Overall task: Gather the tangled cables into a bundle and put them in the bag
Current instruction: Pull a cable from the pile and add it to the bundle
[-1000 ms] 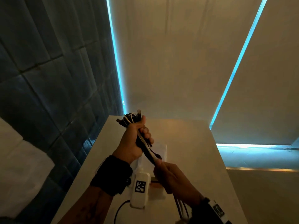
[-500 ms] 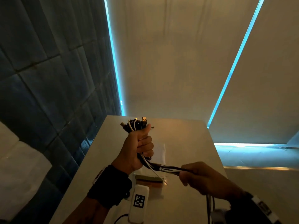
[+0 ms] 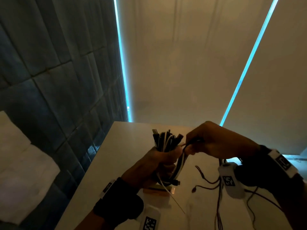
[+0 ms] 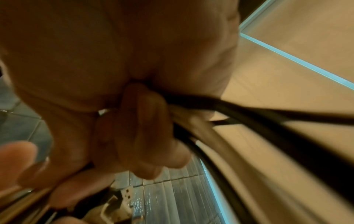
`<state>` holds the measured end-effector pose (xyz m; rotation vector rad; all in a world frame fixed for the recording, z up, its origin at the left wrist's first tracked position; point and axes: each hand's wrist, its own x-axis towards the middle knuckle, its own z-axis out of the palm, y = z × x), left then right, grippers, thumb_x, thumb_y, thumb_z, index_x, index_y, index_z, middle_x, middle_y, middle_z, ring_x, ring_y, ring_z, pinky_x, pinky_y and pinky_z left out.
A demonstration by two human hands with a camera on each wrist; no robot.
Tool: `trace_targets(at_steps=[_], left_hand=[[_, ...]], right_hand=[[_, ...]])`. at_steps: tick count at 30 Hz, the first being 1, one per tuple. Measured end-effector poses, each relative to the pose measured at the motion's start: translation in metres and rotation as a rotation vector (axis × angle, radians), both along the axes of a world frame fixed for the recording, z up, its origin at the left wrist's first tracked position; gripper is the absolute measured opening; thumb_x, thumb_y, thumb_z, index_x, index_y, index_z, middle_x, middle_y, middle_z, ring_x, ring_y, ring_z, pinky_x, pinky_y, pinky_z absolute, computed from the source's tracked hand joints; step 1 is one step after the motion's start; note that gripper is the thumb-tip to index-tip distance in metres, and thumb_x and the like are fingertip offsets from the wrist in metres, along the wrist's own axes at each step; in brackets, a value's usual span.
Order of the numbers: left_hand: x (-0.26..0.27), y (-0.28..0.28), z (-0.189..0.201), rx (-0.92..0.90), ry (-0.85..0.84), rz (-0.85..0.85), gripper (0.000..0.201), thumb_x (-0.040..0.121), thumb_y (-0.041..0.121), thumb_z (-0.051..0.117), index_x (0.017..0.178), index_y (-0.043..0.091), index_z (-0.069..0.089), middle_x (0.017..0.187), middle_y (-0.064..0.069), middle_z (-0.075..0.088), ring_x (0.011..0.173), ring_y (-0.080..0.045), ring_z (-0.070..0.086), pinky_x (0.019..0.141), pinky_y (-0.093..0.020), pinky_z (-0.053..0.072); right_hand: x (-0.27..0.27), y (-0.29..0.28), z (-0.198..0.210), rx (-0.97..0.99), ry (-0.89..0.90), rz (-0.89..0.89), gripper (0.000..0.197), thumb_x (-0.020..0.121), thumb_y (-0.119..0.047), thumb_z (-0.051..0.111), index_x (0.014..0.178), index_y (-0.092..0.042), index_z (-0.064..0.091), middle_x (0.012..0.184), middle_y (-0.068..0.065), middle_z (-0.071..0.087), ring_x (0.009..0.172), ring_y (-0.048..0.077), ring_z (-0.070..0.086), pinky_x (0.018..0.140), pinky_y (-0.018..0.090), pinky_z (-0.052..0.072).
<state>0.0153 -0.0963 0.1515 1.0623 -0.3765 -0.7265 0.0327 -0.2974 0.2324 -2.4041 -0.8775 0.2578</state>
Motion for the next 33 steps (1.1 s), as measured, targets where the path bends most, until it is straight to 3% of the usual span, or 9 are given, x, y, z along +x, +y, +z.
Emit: trace_targets(at_steps=[2,5,8,10,14,18,23,26,33], left_hand=[[-0.002,0.0,0.001,0.095,-0.056,-0.009,0.04,0.071,0.036,0.078,0.097,0.013,0.06,0.059,0.005,0.047,0.048,-0.007,0.041,0.047,-0.017,0.034],[-0.002,0.001,0.003,0.221,-0.103,0.038,0.019,0.071,0.019,0.076,0.088,0.02,0.068,0.075,-0.002,0.057,0.071,-0.02,0.051,0.067,-0.028,0.043],[-0.001,-0.002,0.005,0.233,-0.071,0.084,0.013,0.081,0.003,0.067,0.085,0.014,0.061,0.069,0.0,0.055,0.064,-0.013,0.054,0.061,-0.022,0.047],[0.001,-0.005,0.005,0.198,-0.047,0.11,0.012,0.08,0.007,0.065,0.089,0.014,0.06,0.07,-0.002,0.054,0.062,-0.012,0.055,0.06,-0.022,0.049],[0.003,-0.009,0.001,0.085,0.049,0.063,0.028,0.084,0.017,0.058,0.11,0.008,0.056,0.093,-0.009,0.066,0.087,-0.026,0.068,0.083,-0.041,0.055],[0.002,-0.012,-0.002,0.029,0.102,0.008,0.008,0.087,0.018,0.054,0.082,0.011,0.052,0.065,-0.002,0.057,0.055,-0.013,0.057,0.061,-0.027,0.05],[0.003,-0.015,-0.003,0.009,0.154,0.065,0.029,0.088,0.028,0.056,0.062,0.02,0.047,0.048,0.007,0.029,0.036,-0.006,0.028,0.043,-0.019,0.031],[0.005,-0.011,-0.005,0.049,0.141,0.108,0.038,0.083,0.039,0.061,0.053,0.021,0.046,0.044,0.007,0.025,0.034,-0.006,0.023,0.042,-0.021,0.024],[0.012,-0.006,-0.014,-0.012,0.191,0.288,0.038,0.084,0.032,0.06,0.051,0.019,0.047,0.044,0.004,0.036,0.037,-0.008,0.04,0.045,-0.023,0.039]], right_hand=[[0.006,0.006,-0.001,-0.009,-0.012,0.026,0.014,0.085,-0.02,0.071,0.073,-0.027,0.072,0.066,-0.018,0.067,0.067,0.0,0.064,0.063,0.01,0.045],[0.015,0.012,-0.003,-0.032,-0.04,0.035,0.009,0.086,-0.021,0.069,0.081,-0.015,0.074,0.07,-0.011,0.068,0.068,0.002,0.064,0.064,0.011,0.046],[0.024,0.014,-0.007,-0.024,-0.065,0.013,0.01,0.087,-0.021,0.069,0.083,-0.013,0.073,0.071,-0.009,0.068,0.066,0.001,0.063,0.062,0.01,0.044],[0.028,0.016,-0.008,-0.011,-0.072,-0.002,0.012,0.087,-0.022,0.068,0.086,-0.011,0.074,0.074,-0.005,0.07,0.066,0.004,0.063,0.062,0.013,0.047],[0.034,0.014,-0.009,-0.001,-0.058,-0.046,0.015,0.084,-0.026,0.071,0.07,-0.022,0.067,0.064,-0.004,0.064,0.058,0.005,0.056,0.057,0.015,0.042],[0.036,0.005,-0.011,0.02,0.021,-0.075,0.024,0.082,-0.03,0.072,0.073,-0.008,0.07,0.057,0.003,0.056,0.048,0.005,0.044,0.049,0.016,0.035],[0.036,-0.01,-0.023,0.114,0.248,-0.157,0.032,0.086,-0.032,0.067,0.061,-0.011,0.06,0.044,-0.008,0.041,0.038,0.009,0.032,0.039,0.02,0.03],[0.029,-0.021,-0.036,0.276,0.409,-0.153,0.041,0.088,-0.043,0.053,0.063,-0.011,0.058,0.047,-0.003,0.035,0.039,0.013,0.025,0.039,0.019,0.026],[0.022,-0.044,-0.07,0.548,0.722,-0.149,0.049,0.1,-0.04,0.042,0.099,0.003,0.064,0.057,0.0,0.03,0.044,0.012,0.018,0.04,0.022,0.019]])
